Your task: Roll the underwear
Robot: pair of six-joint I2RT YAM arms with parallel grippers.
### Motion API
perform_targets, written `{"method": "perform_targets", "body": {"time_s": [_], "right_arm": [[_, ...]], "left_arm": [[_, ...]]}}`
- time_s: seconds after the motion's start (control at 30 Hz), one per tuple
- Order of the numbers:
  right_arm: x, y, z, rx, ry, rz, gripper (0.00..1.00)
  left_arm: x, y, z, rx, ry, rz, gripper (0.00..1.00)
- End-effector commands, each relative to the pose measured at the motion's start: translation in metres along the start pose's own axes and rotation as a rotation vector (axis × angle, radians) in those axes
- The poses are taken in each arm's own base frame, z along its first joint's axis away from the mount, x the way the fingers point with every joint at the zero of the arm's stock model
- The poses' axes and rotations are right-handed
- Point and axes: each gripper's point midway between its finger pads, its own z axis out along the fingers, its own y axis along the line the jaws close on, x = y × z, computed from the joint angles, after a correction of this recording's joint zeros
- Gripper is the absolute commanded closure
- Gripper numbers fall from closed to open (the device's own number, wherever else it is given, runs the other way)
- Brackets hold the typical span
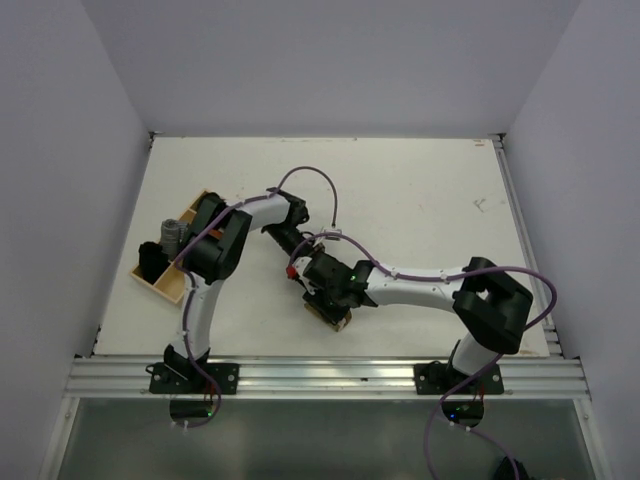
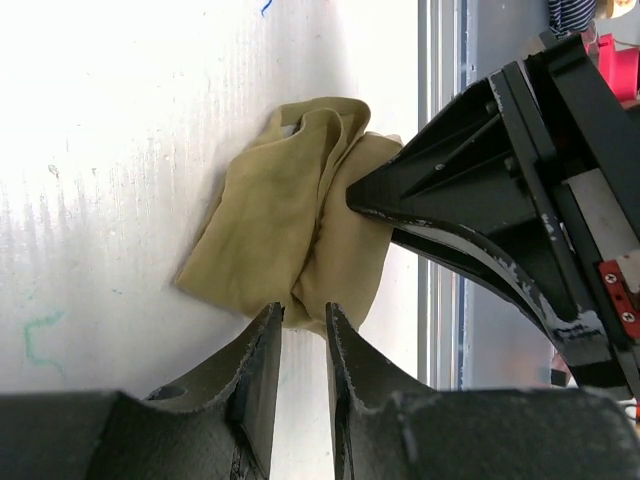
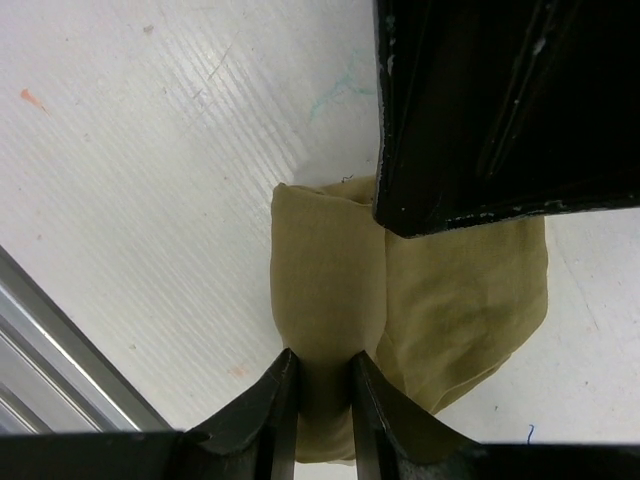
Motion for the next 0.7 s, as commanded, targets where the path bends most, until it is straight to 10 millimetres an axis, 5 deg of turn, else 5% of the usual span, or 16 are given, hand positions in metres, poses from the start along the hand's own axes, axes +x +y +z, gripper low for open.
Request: {"method": "perform_targets", "body": {"time_s": [0.0,0.2,0.3,0.53,0.67], "right_arm": [[0.049,0.001,0.015,-0.028,0.182,0.026,0.75],[0.044,0.003,0.018,-0.084,0.138,0.105,0.76],[0.037,0.003,0.017,-0.093,0.094,0.128,0.76],[0.025,-0.006,0.017,-0.103,0.038,0.154,0.77],[0.012,-0.032,0.016,-0.161,-0.013,0.209,0.77]], "left_arm": [[-0.009,-0.008,-0.008,-0.015,-0.026,0.081,0.73],[-0.008,0.003,-0.03,-0.116,-0.07,0.04,0.75],[-0.01,0.03,-0.062,-0.294,-0.138,-0.01,0.75],[-0.026,0.044,-0.137,-0.563,-0.248,-0.142,0.74],[-0.035,0.046,-0.185,-0.784,-0.286,-0.205,0.76]]}}
